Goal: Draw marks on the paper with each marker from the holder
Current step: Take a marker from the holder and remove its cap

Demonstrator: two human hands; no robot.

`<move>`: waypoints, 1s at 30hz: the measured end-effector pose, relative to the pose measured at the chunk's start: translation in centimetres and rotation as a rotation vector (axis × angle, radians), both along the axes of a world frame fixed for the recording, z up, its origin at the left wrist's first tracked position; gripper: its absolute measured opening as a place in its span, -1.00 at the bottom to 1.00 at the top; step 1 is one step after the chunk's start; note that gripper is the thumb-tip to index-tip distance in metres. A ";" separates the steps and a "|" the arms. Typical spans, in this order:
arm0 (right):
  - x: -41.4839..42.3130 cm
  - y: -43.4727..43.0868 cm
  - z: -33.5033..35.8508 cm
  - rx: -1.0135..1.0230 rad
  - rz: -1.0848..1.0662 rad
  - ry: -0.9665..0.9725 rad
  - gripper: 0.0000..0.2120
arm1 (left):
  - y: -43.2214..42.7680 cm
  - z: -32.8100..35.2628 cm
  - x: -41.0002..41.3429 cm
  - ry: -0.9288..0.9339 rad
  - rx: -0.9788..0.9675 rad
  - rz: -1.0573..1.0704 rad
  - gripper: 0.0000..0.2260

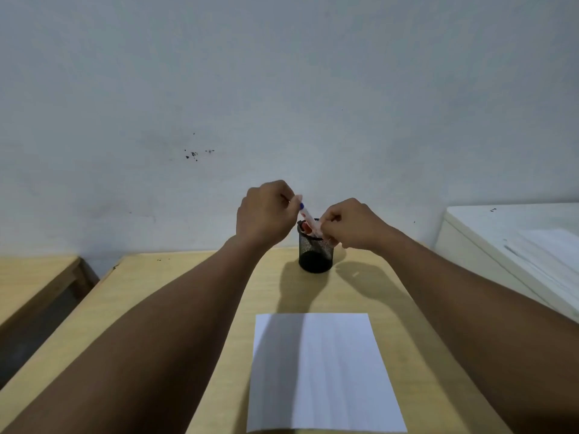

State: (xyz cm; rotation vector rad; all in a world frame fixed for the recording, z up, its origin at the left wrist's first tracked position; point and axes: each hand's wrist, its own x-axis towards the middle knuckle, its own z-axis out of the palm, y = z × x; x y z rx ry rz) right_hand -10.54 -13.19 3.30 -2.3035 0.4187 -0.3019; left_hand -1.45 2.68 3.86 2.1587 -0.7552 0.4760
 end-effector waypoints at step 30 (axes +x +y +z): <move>-2.8 10.4 -5.2 0.761 0.008 -0.119 -0.90 | 13.6 -11.1 -5.3 1.006 -0.553 -0.276 -0.89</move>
